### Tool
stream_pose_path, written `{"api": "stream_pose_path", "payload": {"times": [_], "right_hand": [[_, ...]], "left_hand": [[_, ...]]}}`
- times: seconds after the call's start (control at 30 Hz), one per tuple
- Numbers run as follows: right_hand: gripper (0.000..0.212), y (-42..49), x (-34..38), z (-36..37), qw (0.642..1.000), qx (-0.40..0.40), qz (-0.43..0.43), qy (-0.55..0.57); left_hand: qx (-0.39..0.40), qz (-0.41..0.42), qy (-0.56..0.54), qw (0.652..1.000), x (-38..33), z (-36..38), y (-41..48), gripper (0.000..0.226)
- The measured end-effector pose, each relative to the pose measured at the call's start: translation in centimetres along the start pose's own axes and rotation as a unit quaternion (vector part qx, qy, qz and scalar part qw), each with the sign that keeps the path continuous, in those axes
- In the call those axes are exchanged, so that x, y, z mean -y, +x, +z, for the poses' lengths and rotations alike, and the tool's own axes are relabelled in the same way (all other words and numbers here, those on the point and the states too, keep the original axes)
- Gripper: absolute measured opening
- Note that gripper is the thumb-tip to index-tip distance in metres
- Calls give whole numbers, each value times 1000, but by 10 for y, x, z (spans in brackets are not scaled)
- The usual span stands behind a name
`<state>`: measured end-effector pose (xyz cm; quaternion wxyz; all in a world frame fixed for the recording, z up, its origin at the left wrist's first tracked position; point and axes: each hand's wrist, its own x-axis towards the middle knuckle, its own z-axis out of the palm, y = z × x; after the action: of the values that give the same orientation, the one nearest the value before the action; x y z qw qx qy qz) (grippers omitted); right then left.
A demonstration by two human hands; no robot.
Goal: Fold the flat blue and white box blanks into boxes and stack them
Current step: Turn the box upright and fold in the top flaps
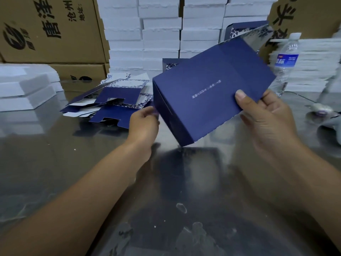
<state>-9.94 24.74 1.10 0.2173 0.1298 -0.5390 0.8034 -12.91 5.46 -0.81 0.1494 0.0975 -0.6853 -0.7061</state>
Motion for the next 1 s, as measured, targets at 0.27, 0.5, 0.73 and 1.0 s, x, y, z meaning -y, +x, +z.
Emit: {"api": "stream_pose_path", "payload": {"times": [0.27, 0.5, 0.73, 1.0], "right_hand": [[18, -14, 4, 1, 832, -18, -350, -429], [21, -16, -15, 4, 651, 67, -549, -520], [5, -20, -8, 8, 665, 179, -470, -553], [49, -18, -2, 2, 778, 257, -260, -510]], "left_hand": [[76, 321, 50, 943, -8, 1, -22, 54], [168, 418, 113, 886, -15, 4, -42, 107], [138, 492, 126, 851, -11, 2, -33, 95], [113, 568, 162, 799, -8, 0, -19, 76]]}}
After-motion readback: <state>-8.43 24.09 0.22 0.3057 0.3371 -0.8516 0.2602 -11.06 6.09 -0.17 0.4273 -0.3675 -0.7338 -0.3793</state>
